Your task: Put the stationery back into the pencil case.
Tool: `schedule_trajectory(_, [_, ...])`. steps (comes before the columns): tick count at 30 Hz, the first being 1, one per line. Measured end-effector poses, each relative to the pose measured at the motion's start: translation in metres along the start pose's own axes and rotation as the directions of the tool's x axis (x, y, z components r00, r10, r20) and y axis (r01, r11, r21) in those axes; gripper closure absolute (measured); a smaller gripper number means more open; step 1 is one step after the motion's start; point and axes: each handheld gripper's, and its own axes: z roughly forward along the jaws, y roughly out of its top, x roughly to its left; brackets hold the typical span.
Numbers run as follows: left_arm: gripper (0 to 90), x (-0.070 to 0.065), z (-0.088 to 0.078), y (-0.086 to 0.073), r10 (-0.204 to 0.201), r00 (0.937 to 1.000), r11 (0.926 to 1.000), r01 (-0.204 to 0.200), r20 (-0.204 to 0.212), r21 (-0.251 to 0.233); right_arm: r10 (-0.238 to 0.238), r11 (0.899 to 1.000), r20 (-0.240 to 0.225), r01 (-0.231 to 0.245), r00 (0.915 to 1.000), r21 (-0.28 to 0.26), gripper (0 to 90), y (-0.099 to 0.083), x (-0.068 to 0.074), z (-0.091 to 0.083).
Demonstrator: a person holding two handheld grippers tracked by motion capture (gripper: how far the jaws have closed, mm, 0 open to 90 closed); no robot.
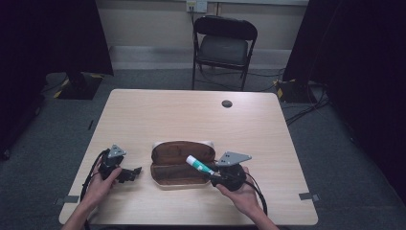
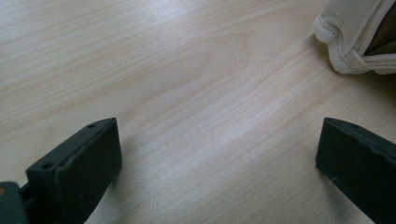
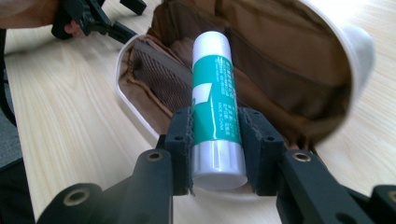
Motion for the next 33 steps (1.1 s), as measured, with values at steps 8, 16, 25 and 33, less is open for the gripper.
schedule_trajectory(8, [0.0,0.0,0.0,0.0,-0.001,1.0,1.0,0.001,0.0,0.0,-0.016,1.0,-0.034,0.017,0.9993,0.014,66.3,0.012,0.005,0.021])
schedule_trajectory(16, [0.0,0.0,0.0,0.0,0.002,1.0,1.0,-0.002,0.0,0.0,-0.038,0.999,-0.067,0.039,0.997,0.008,66.3,0.028,0.008,0.034])
schedule_trajectory(25, [0.0,0.0,0.0,0.0,0.0,1.0,1.0,0.0,0.001,-0.001,-0.043,0.998,-0.091,0.046,0.9949,0.031,66.3,0.037,0.009,0.055])
schedule_trajectory(33, [0.0,0.0,0.0,0.0,0.0,1.0,1.0,0.0,0.0,0.0,-0.028,0.997,-0.098,0.035,0.9948,0.071,66.2,0.039,0.005,0.074])
